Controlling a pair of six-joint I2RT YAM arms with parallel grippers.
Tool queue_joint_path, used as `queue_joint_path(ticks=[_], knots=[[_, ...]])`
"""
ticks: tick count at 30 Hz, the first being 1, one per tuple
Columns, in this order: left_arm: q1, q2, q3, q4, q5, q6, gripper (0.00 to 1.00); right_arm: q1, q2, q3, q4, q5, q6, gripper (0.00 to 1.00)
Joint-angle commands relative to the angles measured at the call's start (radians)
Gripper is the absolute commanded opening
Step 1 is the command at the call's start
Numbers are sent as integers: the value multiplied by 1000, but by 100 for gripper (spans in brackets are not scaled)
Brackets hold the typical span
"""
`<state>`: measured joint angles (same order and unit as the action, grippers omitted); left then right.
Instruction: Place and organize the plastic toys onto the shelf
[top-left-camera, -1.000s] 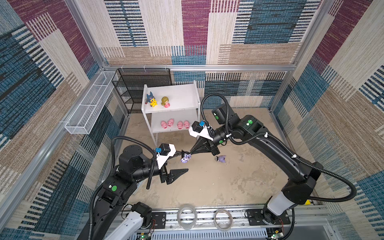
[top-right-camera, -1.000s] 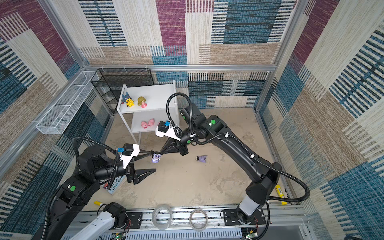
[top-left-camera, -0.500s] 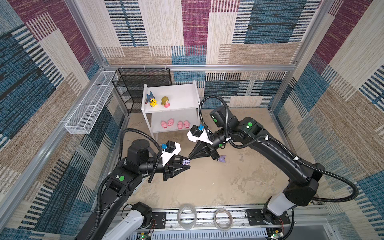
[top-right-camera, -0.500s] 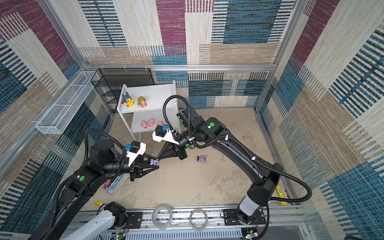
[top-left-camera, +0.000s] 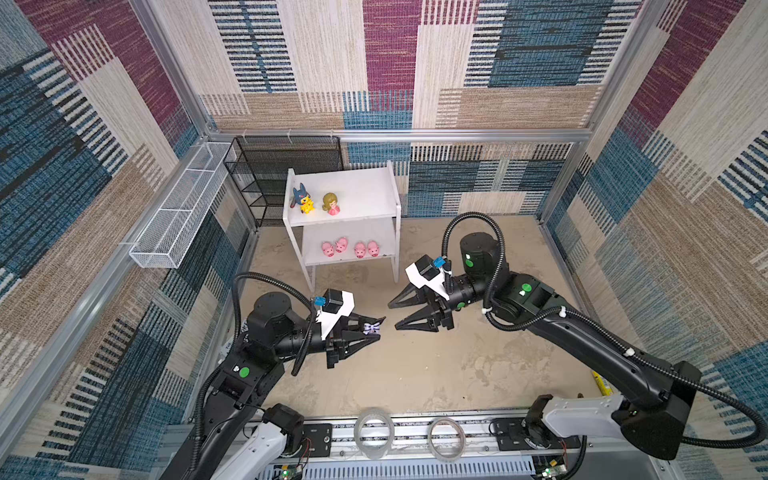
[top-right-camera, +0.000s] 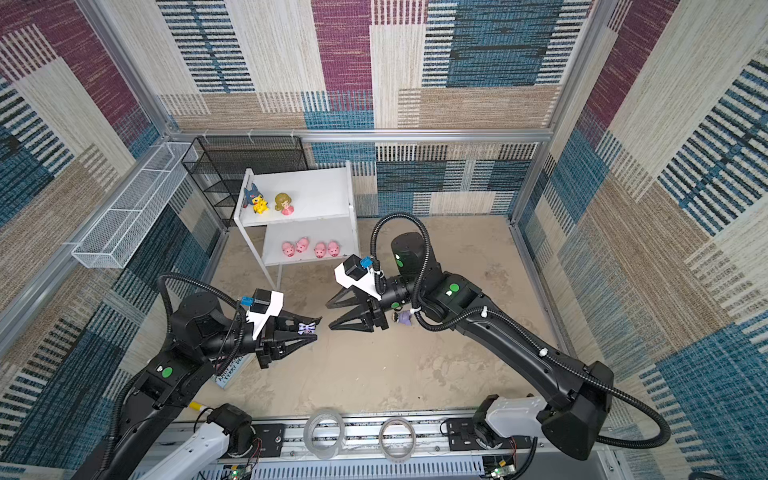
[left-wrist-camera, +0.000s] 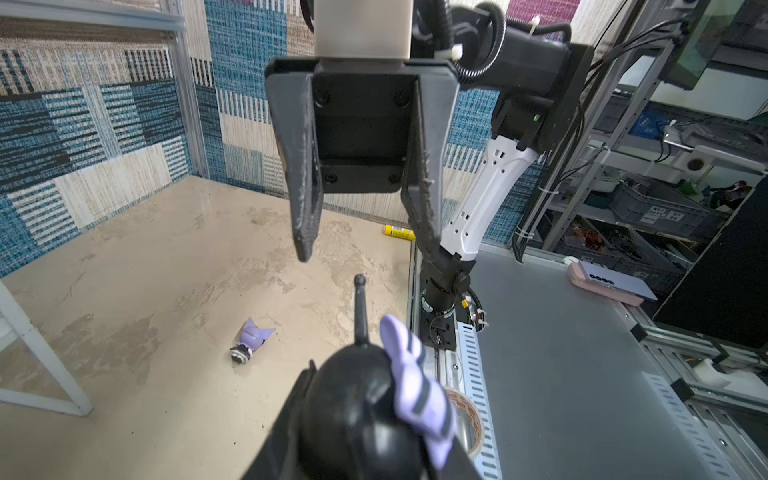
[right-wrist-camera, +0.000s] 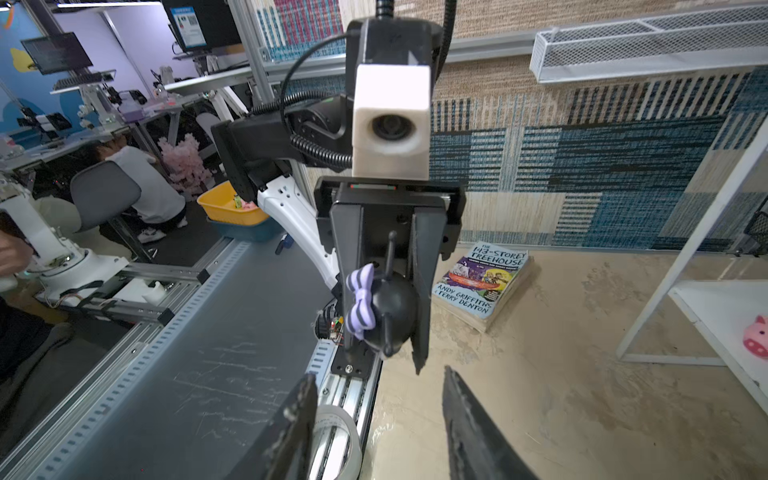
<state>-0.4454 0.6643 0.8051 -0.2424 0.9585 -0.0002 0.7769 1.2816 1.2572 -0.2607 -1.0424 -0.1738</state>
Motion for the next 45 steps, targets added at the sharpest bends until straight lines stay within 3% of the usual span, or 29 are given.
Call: queue_joint_path(ticks=[1,8,15,34,38,43,45], knots=[[2,-3,-23,185,52,-113,15,-1,-2,-53,324,-23,199,52],[3,-12,-34,222,53,-135,15,9,9,-115,503,-44,322,49],[4,-33,-44,234,23,-136,15,38,53,-102,536,-39,345,29],[10,-44,-55,239,-8,-131,16,58,84,-95,590,-55,374,0],[14,-45,-44,209,-27,-115,29,59,92,-75,579,-7,375,0],[16,-63,-22,117,-86,-80,64,52,132,29,453,40,296,0],[17,-89,-16,53,-128,-58,73,34,154,76,417,52,275,0]])
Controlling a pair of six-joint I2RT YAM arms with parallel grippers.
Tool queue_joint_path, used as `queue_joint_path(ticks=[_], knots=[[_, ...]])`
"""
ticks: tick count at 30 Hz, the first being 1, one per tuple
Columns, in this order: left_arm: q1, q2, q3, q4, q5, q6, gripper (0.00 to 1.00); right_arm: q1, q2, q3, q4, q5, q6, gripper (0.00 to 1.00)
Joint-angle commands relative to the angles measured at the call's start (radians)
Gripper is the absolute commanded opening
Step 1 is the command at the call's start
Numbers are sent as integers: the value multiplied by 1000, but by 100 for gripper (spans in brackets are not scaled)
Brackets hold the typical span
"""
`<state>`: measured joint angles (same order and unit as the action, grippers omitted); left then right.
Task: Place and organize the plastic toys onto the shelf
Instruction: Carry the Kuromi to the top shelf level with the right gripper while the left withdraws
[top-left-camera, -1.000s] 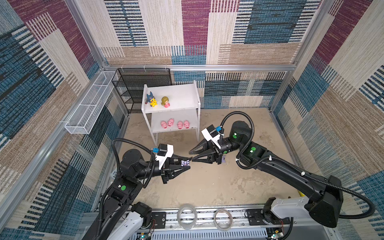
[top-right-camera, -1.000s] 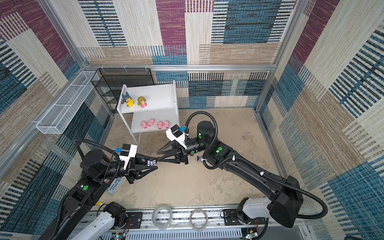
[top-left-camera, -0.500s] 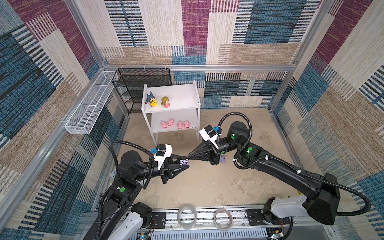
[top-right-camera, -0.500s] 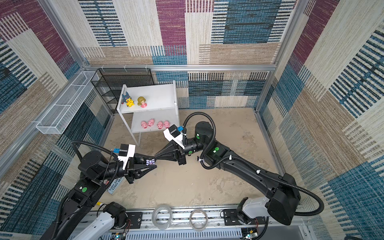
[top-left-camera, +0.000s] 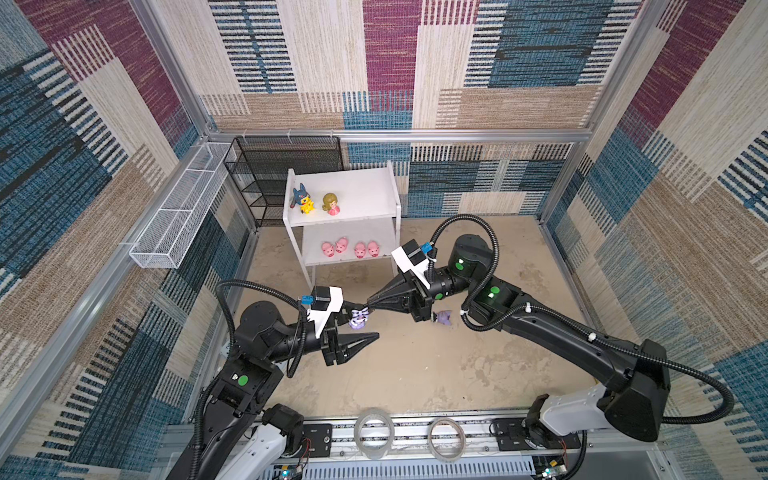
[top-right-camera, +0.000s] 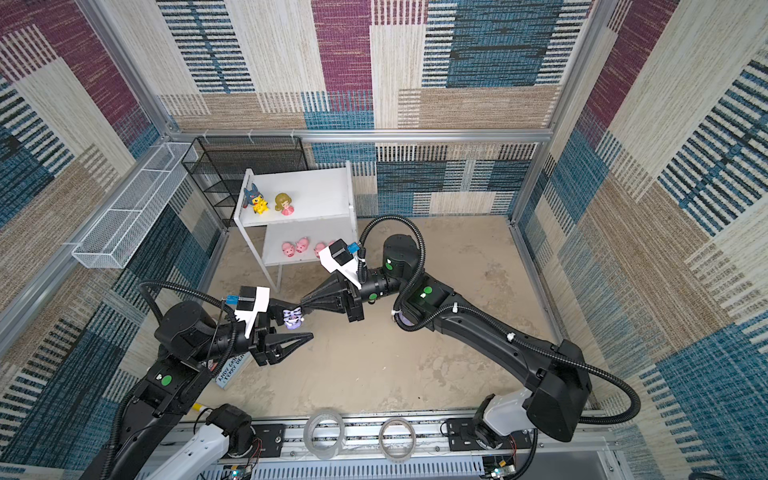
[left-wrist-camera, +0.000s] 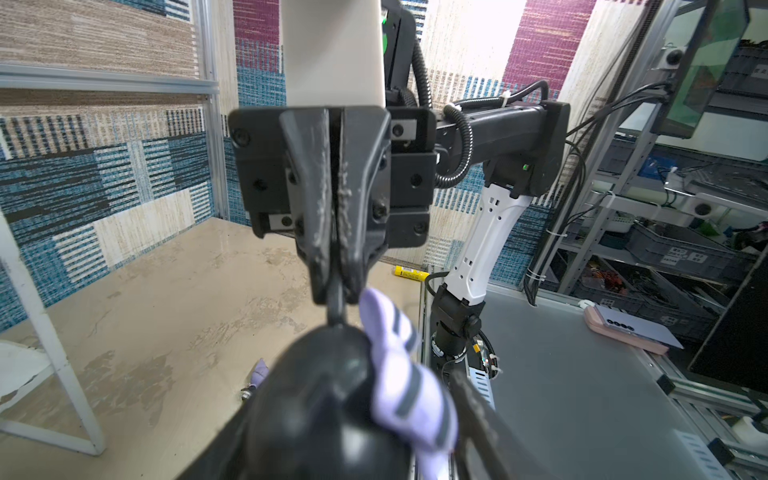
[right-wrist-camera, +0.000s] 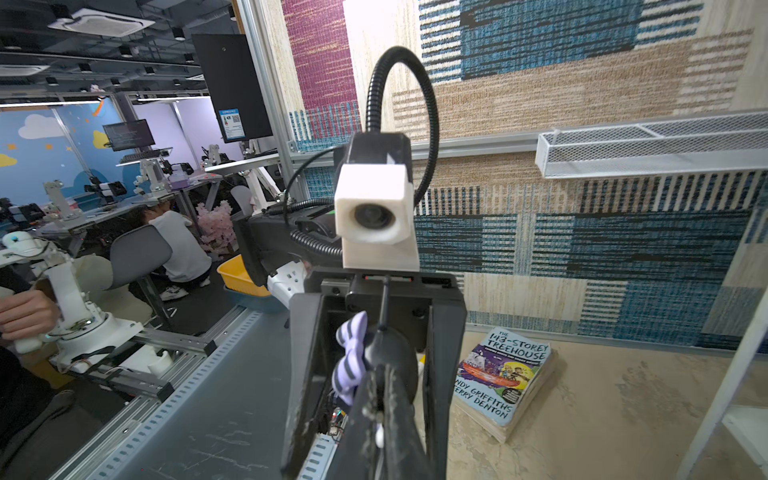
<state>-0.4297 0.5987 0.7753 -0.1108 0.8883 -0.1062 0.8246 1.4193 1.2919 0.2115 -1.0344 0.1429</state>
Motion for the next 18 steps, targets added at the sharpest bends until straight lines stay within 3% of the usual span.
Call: queue_joint_path(ticks=[1,8,10,18], knots=[[2,-40,13,-112,-80,60,75,-30,29,66,-60,52,-42,0],[1,-140,-5,-223,-171,82,86,-127,151,241,-103,99,-96,0],[2,-152,0,-247,-196,90,97,-141,204,302,-133,121,-119,0],[0,-161,61,-308,-559,121,99,-157,412,568,-235,337,-210,0]])
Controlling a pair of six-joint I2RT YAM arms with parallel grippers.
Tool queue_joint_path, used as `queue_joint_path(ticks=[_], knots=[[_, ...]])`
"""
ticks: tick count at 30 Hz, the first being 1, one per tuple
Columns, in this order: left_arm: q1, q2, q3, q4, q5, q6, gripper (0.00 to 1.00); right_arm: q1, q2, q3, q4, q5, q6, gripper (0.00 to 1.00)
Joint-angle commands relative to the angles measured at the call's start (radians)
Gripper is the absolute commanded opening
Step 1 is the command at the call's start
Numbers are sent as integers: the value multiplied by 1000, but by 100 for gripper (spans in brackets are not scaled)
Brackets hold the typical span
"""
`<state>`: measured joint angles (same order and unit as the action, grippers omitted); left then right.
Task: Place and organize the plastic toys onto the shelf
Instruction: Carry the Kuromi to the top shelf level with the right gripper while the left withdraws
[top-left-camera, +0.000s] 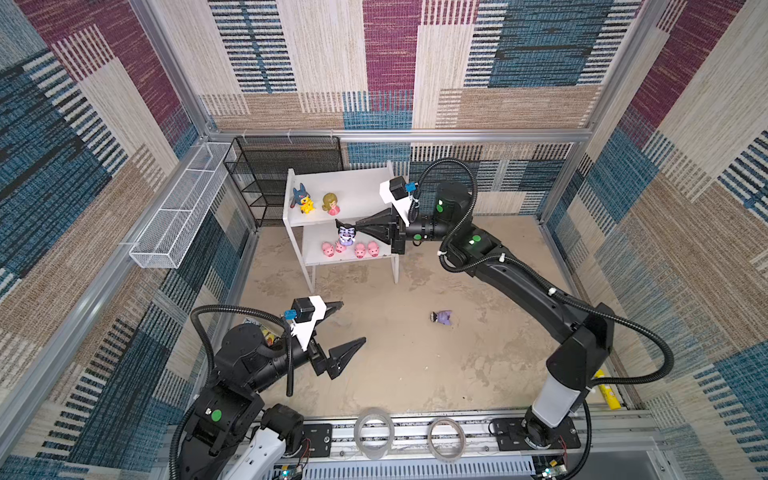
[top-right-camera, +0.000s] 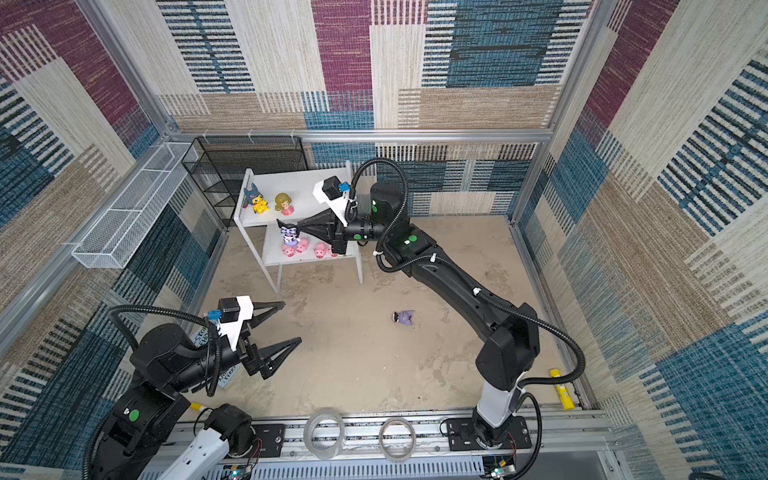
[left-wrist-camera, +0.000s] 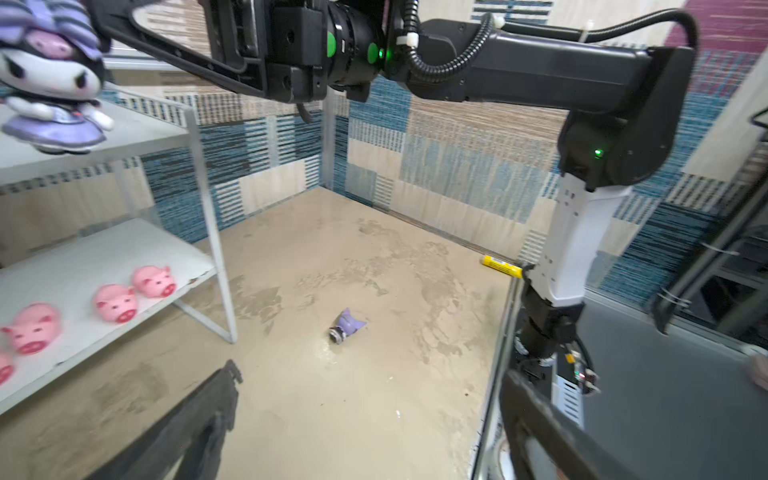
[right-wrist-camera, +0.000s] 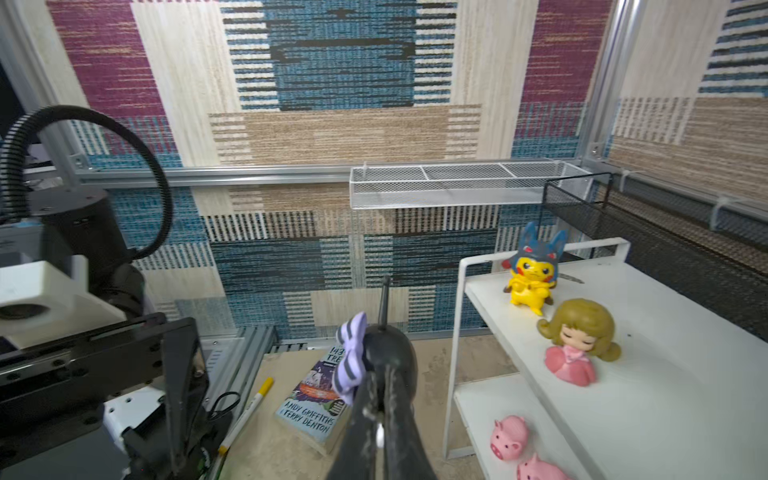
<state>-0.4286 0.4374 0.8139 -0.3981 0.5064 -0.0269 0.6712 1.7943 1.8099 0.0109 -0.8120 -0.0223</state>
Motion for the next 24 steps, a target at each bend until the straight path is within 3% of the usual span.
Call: queue_joint_path(ticks=[1,5,13,24], knots=[[1,3,28,-20,-209,49,99,-7,62,81,-48,140,-54,0],[1,32,42,-5,-256,89,99,-25,131,167,-66,191,-60,0],[1,72,35,35,-245,103,99,-51,266,411,-204,238,-93,0],[2,62,28,28,-248,114,99,-91,387,613,-346,198,-106,0]])
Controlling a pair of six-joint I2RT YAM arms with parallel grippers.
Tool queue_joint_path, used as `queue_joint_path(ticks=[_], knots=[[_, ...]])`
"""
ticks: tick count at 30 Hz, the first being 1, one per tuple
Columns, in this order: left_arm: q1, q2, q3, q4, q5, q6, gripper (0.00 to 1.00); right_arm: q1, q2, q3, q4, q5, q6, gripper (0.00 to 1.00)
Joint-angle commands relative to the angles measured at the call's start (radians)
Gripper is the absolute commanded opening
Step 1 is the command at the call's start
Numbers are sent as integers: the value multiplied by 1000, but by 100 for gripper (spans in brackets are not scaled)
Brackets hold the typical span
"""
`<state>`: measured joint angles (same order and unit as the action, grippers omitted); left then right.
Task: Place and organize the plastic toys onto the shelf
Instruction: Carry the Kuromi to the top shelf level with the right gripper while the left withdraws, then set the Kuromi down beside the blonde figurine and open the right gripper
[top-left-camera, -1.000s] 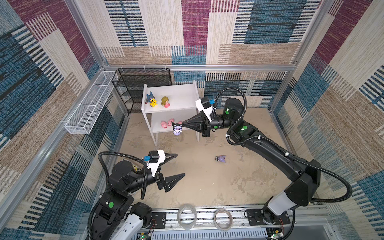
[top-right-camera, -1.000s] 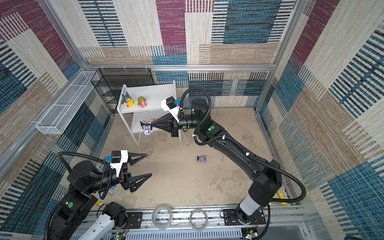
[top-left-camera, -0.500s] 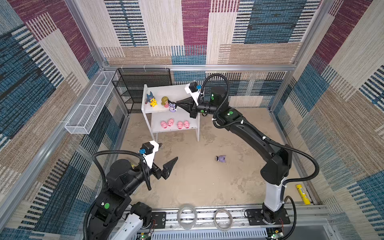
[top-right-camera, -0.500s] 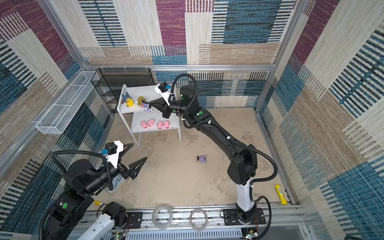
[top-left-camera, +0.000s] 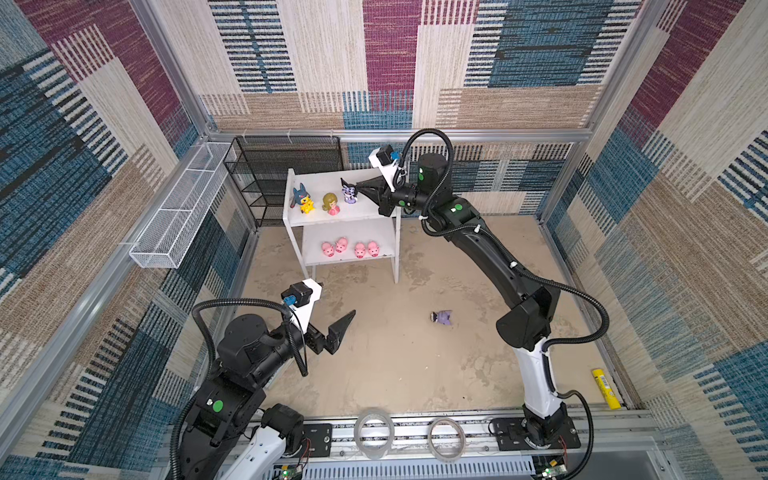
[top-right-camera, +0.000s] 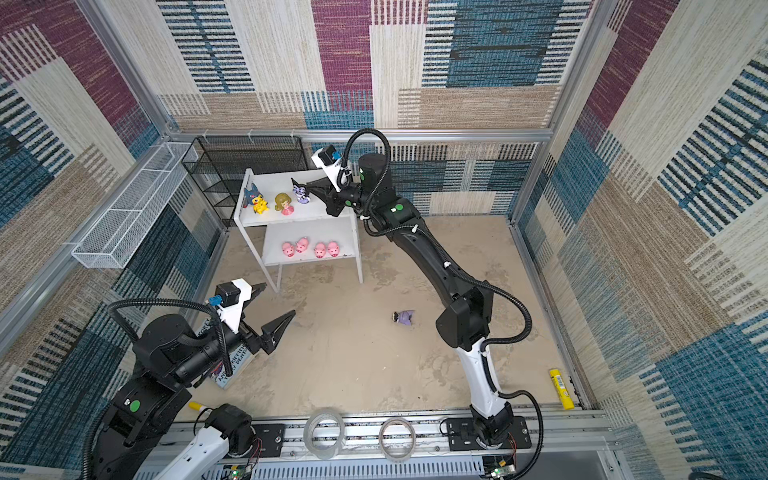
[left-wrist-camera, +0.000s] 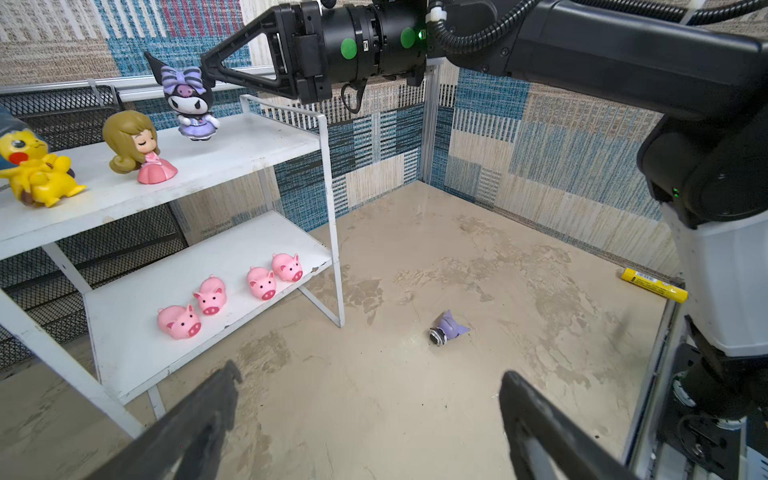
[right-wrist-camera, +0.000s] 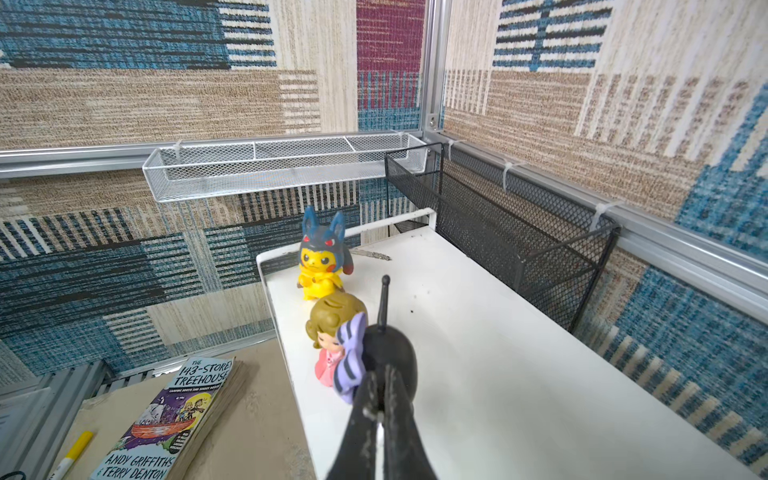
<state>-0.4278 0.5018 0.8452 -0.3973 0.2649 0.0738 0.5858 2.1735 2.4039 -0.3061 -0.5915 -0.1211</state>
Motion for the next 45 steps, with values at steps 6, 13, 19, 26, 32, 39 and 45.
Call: queue_joint_path(ticks=[6,13,19,26,32,39,45], knots=[[1,-2,-9,32,-9,14,99,-20,8,26,-64,-53,-3,0],[1,-6,-19,37,-6,11,99,-21,15,40,-88,-116,2,0],[0,-12,-22,34,-10,15,99,-20,29,58,-99,-117,10,0],[1,-15,-27,34,-7,15,99,-20,46,80,-104,-108,10,1],[0,-15,-29,32,-10,17,99,-19,63,118,-114,-113,15,10],[2,-14,-33,38,-10,17,99,-20,58,125,-110,-116,16,17],[3,-13,-35,39,-9,17,99,-20,57,138,-112,-111,13,21]])
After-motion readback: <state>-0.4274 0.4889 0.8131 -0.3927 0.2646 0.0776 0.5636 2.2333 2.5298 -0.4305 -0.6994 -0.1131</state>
